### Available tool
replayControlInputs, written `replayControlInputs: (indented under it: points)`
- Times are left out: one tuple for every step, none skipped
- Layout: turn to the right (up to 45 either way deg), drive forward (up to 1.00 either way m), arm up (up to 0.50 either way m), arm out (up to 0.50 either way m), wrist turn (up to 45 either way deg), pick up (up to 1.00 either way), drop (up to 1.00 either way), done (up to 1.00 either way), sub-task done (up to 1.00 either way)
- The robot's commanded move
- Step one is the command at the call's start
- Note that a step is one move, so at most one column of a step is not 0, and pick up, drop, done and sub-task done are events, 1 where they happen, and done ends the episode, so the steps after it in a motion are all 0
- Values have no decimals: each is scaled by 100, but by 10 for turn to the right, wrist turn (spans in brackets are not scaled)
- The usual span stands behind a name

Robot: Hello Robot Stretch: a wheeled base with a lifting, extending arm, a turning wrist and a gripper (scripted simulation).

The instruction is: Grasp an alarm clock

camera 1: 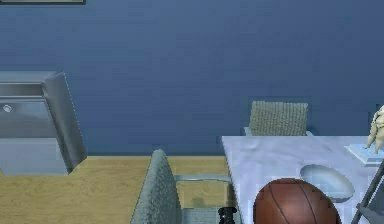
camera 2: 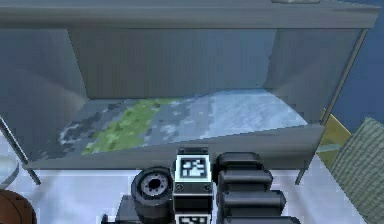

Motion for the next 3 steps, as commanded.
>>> replayControlInputs:
  points:
    - [0,0,0,0,450,0,0,0,0]
    - [0,0,0,0,450,0,0,0,0]
    - [0,0,0,0,450,0,0,0,0]
